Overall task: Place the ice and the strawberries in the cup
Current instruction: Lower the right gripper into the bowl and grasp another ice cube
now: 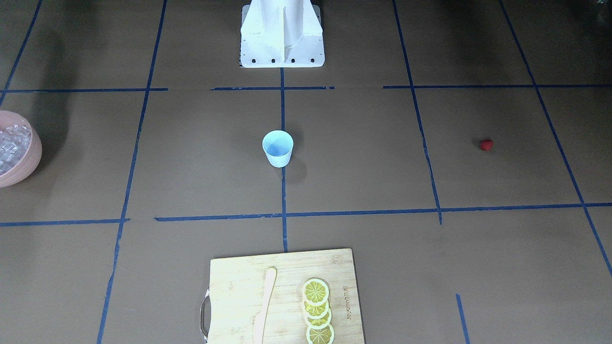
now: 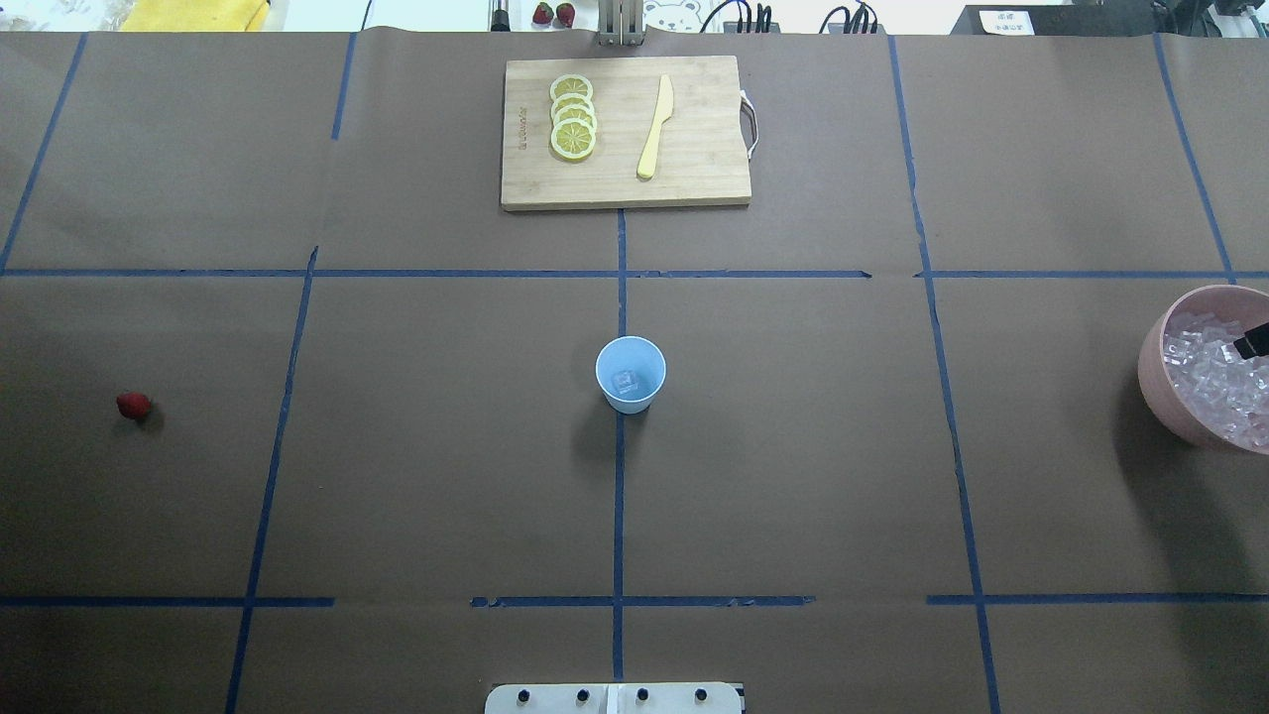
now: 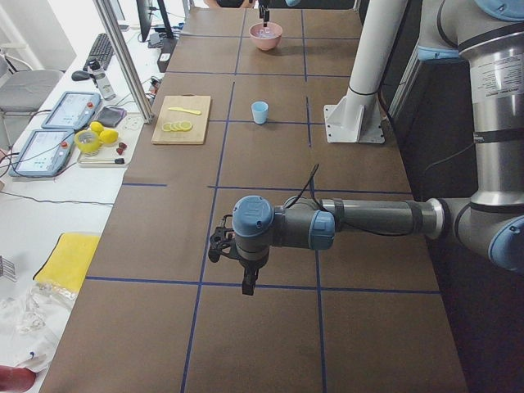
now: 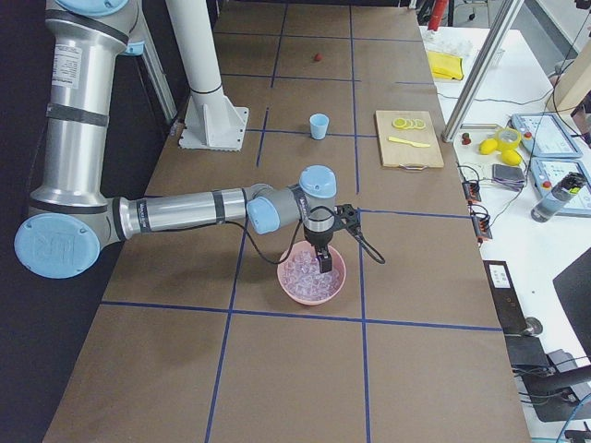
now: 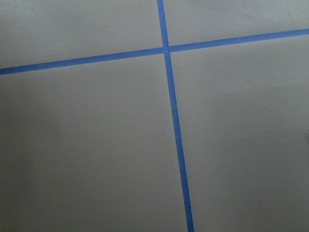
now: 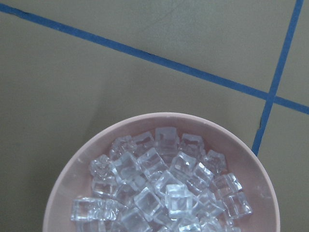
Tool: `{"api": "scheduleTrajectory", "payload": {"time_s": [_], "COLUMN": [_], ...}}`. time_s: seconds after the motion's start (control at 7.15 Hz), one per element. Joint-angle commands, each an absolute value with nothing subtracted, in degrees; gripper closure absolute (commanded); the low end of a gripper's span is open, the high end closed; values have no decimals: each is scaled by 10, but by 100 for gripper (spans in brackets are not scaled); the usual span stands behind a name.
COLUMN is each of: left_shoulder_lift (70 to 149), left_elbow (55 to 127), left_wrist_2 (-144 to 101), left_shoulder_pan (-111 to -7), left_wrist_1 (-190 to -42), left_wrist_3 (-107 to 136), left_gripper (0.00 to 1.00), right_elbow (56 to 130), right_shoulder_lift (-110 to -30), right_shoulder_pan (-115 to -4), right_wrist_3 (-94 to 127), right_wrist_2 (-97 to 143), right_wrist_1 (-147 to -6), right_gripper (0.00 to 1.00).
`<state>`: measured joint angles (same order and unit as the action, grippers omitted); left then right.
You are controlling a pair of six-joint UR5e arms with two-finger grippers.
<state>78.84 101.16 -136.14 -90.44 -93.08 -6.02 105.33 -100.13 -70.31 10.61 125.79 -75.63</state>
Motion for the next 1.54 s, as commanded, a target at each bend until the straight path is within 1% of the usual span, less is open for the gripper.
{"api": "scheduleTrajectory", "payload": {"time_s": [0.0, 0.28, 0.56, 0.7, 1.12, 1.4], "left_shoulder_lift": [788, 788, 788, 788, 788, 788], "left_elbow": [1011, 1012, 1011, 1012, 1012, 1012], "left_wrist_2": [-1361, -1361, -1361, -1361, -1361, -1361], "left_shoulder_pan": [-904, -904, -904, -904, -904, -904], "left_wrist_1": [-931, -931, -932, -932, -932, -932], "left_wrist_3": [-61, -61, -61, -61, -61, -61], "left_gripper": [0, 0, 0, 0, 0, 0], "right_elbow": [1043, 1027, 1013, 1013, 1005, 994], "right_shoulder_lift": [-1018, -1013, -1012, -1010, -1003, -1001], "right_shoulder_pan": [-703, -700, -698, -695, -679, -679], "right_wrist_3": [98, 96, 81, 81, 80, 80], "right_wrist_2": [1278, 1278, 1277, 1277, 1274, 1273], "right_wrist_1": [-754, -753, -753, -753, -752, -751], "right_gripper": [6, 10, 12, 15, 18, 25]}}
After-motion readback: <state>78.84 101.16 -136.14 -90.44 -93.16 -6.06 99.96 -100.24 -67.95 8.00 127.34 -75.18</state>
